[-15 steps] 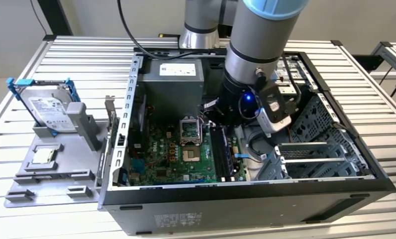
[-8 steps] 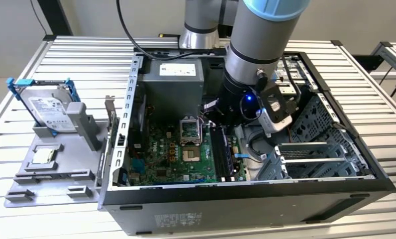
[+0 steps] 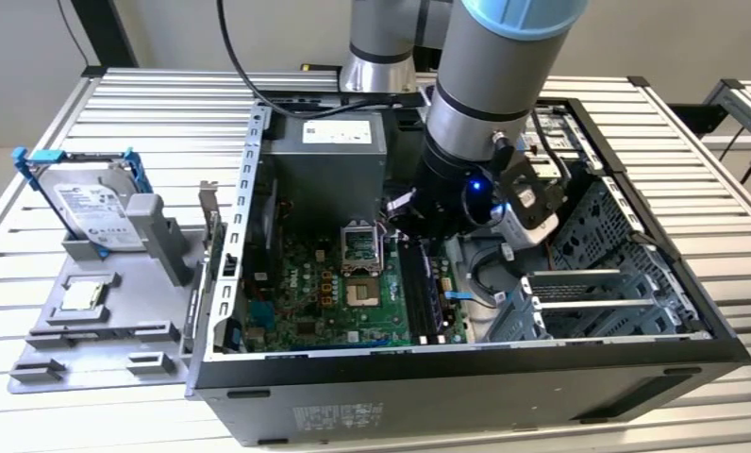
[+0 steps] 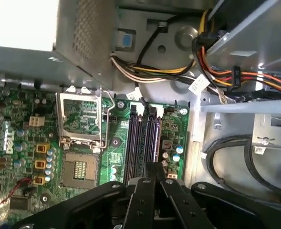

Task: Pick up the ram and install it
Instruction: 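Press down the ram until it locks into place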

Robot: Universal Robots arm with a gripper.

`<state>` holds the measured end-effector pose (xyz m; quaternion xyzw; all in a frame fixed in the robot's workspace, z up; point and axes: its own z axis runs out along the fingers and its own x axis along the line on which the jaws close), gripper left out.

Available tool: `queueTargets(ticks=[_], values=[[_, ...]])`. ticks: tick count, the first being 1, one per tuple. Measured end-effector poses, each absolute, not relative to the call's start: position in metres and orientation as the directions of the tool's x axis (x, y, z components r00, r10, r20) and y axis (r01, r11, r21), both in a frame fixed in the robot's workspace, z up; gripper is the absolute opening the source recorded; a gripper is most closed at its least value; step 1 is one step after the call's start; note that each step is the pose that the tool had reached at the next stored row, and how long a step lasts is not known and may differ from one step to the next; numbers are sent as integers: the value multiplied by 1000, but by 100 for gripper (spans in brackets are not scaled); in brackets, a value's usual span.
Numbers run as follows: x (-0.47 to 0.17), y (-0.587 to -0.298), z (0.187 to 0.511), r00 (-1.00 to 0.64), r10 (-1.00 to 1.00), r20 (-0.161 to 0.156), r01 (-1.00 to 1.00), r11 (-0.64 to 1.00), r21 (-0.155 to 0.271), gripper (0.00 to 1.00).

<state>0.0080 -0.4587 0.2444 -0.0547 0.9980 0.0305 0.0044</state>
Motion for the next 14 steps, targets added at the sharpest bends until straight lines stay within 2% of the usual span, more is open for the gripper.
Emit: queueTargets(ticks=[14], values=[[8, -459, 244, -936, -350, -33, -351, 935, 56, 0]])
